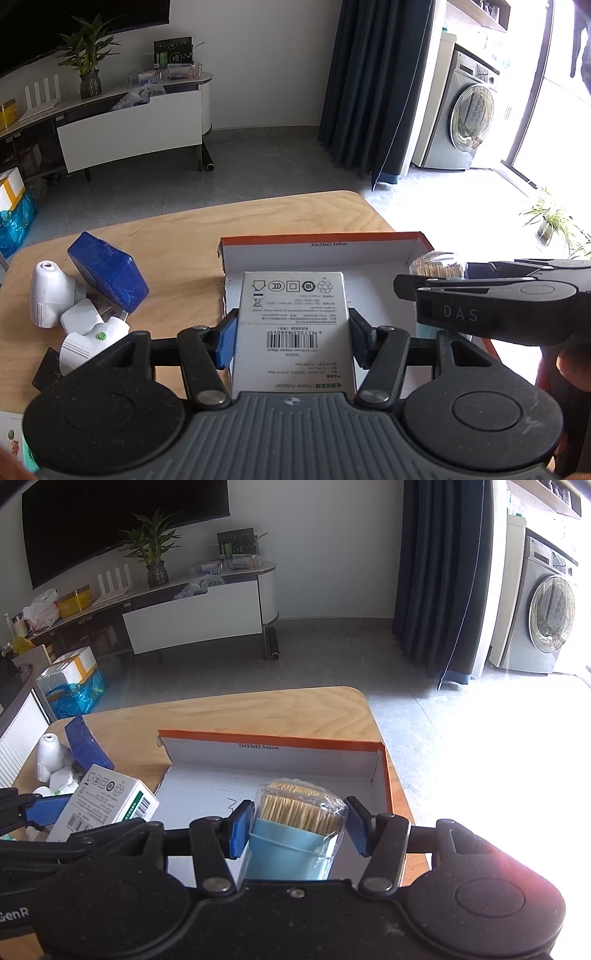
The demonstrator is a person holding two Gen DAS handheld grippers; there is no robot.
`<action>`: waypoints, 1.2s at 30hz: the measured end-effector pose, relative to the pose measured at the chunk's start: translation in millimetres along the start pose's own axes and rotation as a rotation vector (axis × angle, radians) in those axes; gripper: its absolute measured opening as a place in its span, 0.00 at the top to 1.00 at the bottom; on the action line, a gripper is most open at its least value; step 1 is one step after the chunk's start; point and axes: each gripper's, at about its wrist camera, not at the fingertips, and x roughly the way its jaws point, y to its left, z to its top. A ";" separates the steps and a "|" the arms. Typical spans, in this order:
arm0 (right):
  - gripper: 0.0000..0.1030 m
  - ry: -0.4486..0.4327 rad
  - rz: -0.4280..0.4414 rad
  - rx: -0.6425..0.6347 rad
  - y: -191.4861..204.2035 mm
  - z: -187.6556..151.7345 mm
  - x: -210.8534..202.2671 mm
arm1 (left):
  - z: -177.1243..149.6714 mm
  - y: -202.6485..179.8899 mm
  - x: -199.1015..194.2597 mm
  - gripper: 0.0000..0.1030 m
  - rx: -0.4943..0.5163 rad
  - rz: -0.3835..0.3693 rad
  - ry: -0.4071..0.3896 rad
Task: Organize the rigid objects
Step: 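Carry white box with left tool while right tool carries jar over orange-rimmed tray, then lower and release white box with left gripper while right gripper releases jar in tray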
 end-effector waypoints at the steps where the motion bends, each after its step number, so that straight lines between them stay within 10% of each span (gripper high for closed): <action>1: 0.37 0.005 0.000 0.001 -0.8 1.4 2.4 | 1.6 -0.2 2.5 0.42 0.000 0.001 0.001; 20: 0.34 -0.066 0.036 0.060 -29.2 25.1 5.9 | 18.6 -8.6 53.2 0.42 -0.020 -0.037 0.063; 24: 0.34 -0.119 0.049 0.093 -40.2 29.0 -11.7 | 20.0 -12.8 46.1 0.23 -0.032 -0.058 0.041; 36: 0.26 -0.173 0.058 0.111 -33.6 18.9 -50.2 | 12.0 -8.9 -5.4 0.16 -0.022 0.023 0.014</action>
